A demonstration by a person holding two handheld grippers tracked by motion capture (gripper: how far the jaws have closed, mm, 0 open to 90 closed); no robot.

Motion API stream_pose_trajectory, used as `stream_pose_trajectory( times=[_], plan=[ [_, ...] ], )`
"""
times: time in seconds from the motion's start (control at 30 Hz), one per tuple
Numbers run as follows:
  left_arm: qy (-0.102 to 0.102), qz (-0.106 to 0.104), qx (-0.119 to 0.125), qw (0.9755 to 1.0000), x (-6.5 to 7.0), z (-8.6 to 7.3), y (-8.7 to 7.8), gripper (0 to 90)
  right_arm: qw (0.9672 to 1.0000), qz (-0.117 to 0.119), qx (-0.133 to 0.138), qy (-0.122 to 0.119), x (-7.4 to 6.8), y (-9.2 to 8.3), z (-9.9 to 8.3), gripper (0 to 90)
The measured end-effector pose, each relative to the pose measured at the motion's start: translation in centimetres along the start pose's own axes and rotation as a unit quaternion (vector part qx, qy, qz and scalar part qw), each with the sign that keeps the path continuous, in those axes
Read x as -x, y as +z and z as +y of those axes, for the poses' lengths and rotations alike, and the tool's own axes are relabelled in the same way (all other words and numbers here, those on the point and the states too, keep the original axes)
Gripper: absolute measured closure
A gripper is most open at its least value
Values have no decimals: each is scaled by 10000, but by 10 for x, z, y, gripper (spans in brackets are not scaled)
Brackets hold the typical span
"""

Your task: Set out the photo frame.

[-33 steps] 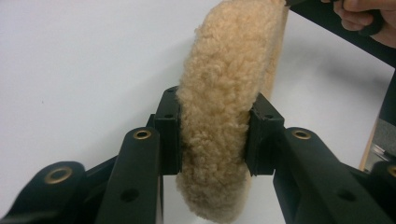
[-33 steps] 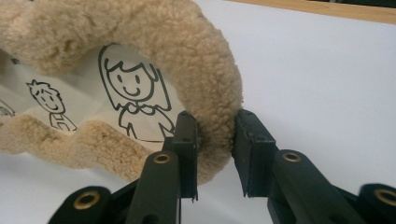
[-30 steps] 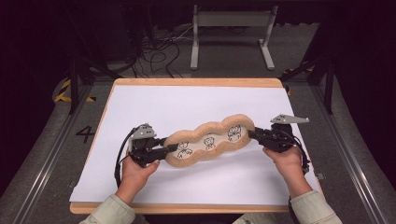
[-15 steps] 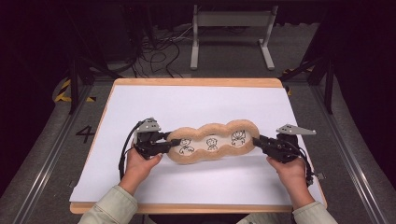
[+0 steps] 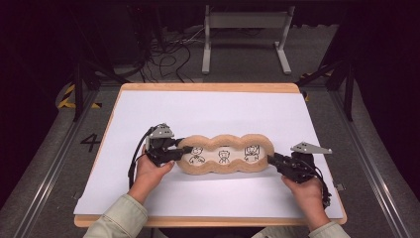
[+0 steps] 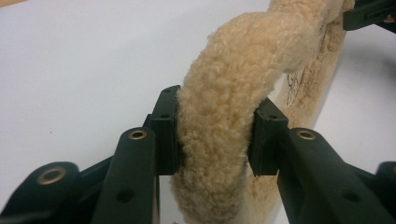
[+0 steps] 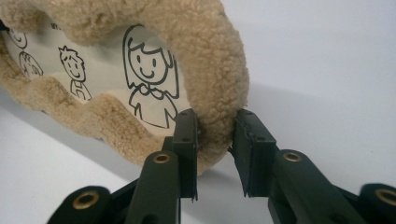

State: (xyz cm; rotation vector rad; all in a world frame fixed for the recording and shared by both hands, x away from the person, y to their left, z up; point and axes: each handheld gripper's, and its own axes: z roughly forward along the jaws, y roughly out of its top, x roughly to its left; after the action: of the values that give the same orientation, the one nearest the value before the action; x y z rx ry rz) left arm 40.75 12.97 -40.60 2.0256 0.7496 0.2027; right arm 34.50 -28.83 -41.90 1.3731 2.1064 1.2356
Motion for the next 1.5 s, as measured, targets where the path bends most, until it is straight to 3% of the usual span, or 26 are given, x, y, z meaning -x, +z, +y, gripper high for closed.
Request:
stream_pose_trajectory(
  times=[0.47,0.7,0.93,1.03,1.1,1.13,1.2,1.27,1.5],
  plan=[
    [221,-13,-173,9996,5,-4,-2,595,9998,112,-141,-123,-4,-7,-7,710],
    [153,-10,-155,9998,10,-9,-14,536,9993,217,-89,-274,-2,-15,-8,571],
    [-150,342,175,9992,12,-18,-41,439,9990,214,11,-390,4,-22,0,516],
    [-270,473,295,9981,12,-25,-54,410,9981,167,89,-583,5,-25,6,494],
    [-272,580,323,9974,12,-29,-61,384,9974,203,145,-677,8,-27,12,492],
    [-271,744,321,9963,12,-35,-67,375,9966,246,209,-758,12,-29,19,493],
    [-267,799,334,9959,11,-38,-70,366,9966,249,249,-749,13,-30,21,491],
    [-286,988,304,9942,7,-45,-78,366,9959,310,301,-798,21,-33,27,465],
    [-295,1154,302,9924,-2,-56,-84,341,9942,460,224,-942,38,-32,23,340]
  ],
)
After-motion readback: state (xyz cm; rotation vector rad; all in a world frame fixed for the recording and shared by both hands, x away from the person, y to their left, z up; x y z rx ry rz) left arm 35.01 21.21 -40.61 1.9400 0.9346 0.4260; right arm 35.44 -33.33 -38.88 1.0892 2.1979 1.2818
